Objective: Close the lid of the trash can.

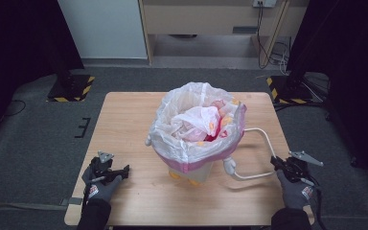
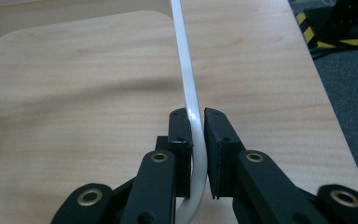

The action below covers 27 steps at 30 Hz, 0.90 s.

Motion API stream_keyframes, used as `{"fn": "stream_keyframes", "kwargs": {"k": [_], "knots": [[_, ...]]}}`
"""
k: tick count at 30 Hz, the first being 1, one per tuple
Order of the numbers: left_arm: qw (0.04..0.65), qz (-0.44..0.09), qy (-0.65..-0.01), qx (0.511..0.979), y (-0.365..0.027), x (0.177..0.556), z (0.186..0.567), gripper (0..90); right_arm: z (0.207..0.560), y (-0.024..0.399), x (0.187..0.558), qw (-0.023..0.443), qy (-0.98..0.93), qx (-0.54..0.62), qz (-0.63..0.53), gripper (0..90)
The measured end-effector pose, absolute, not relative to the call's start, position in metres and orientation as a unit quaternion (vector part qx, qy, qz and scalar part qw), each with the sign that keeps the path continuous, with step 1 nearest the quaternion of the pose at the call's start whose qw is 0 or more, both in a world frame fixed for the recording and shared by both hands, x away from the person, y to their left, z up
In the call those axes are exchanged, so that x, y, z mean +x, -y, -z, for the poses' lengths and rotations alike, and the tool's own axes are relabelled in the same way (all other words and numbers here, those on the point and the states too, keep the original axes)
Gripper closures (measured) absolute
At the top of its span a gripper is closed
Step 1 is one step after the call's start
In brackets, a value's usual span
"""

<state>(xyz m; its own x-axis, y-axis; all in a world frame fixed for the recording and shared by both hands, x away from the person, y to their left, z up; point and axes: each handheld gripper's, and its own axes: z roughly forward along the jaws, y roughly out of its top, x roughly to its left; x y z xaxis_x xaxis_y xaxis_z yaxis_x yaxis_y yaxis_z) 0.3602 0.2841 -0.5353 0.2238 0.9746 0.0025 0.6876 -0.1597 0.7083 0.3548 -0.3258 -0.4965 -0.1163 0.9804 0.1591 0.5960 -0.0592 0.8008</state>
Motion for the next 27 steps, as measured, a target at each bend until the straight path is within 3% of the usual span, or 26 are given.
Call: {"fn": "stream_keyframes", "kwargs": {"k": [27], "knots": [[0.298,-0.240,-0.576,0.722,-0.284,0.360,0.535,3.6,0.458,0.314,0.379,0.317,-0.574,0.614,-0.439,81.6]]}}
